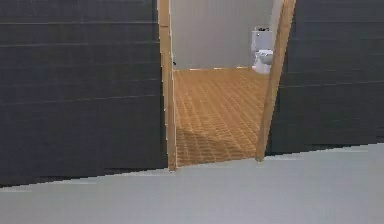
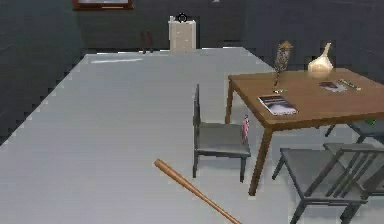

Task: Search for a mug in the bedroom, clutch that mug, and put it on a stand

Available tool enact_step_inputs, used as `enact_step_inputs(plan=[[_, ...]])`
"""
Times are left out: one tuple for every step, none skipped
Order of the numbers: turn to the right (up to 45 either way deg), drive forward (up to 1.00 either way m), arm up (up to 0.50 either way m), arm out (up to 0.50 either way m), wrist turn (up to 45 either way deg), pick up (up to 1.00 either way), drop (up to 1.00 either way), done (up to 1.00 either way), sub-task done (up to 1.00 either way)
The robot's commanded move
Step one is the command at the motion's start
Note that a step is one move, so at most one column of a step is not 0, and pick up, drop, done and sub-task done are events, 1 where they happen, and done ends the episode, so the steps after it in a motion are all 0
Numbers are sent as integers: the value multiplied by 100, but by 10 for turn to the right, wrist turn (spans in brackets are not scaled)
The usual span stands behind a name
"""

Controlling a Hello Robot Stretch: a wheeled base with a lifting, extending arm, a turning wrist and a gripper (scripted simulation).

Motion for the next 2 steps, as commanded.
enact_step_inputs(plan=[[450, 0, 0, 0, 0, 0, 0, 0, 0], [0, 100, 0, 0, 0, 0, 0, 0, 0]])
